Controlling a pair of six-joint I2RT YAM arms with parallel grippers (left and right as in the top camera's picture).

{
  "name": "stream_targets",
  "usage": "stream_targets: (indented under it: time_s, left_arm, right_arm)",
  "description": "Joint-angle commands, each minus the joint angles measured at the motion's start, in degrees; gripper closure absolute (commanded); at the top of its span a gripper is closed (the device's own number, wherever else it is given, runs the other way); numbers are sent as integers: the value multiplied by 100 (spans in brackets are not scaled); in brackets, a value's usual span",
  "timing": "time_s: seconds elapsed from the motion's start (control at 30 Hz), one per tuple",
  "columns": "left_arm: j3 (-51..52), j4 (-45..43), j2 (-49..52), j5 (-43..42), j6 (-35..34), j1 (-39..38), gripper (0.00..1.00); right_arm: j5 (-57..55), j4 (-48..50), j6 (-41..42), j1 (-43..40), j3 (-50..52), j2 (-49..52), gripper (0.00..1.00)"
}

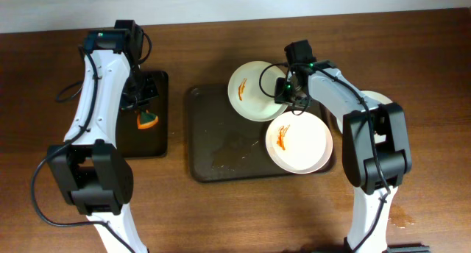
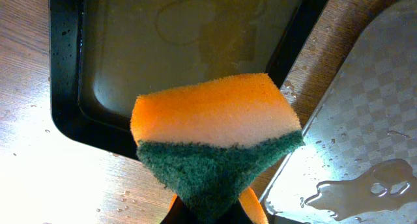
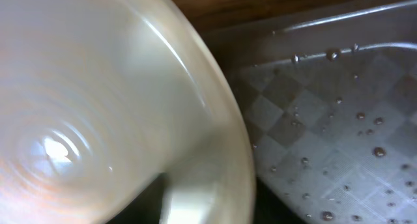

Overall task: Clean dirty plates on tray and stack at the side
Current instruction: 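Grasp the rim of the top plate with the right gripper, then scrub the top plate with the sponge in the left gripper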

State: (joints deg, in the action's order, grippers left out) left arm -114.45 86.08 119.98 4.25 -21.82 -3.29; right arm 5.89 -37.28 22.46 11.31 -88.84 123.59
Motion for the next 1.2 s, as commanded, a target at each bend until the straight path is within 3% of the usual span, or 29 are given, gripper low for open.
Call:
stream_targets:
  time_s: [0.0, 0.03, 0.1, 0.33, 0.5, 0.63, 0.8, 0.87, 1.03, 1.17]
  left_arm:
    - [11, -11, -173, -42, 94, 39, 100]
    - [11, -11, -173, -42, 94, 39, 100]
    - [11, -11, -173, -42, 94, 39, 100]
    - [11, -35, -173, -44, 92, 39, 100]
    - [11, -35, -173, -46, 98, -11, 100]
    - [11, -98, -173, -968, 988, -286, 100]
    - [31, -212, -173, -1047, 994, -977, 100]
    - [240, -529, -173, -1139, 852, -1169, 100]
    - [1799, -2159, -170, -3003, 844, -1425, 100]
    - [3058, -3541, -170, -2975, 308, -1773, 100]
  right_arm:
    - [57, 83, -15, 87, 162, 66, 80]
    - [363, 162, -299, 122, 162, 66, 82]
    - [568, 223, -570, 223, 149, 63, 96]
    - [638, 190, -745, 688, 140, 63, 96]
    - [658, -837, -485, 1091, 138, 44, 96]
    - [962, -1652, -352, 1117, 142, 44, 96]
    - [931, -1709, -203, 1239, 142, 44, 96]
    - [935, -1646, -203, 1224, 142, 44, 96]
    - [962, -1537, -201, 1220, 142, 44, 96]
    - [960, -1517, -201, 1220, 142, 44, 96]
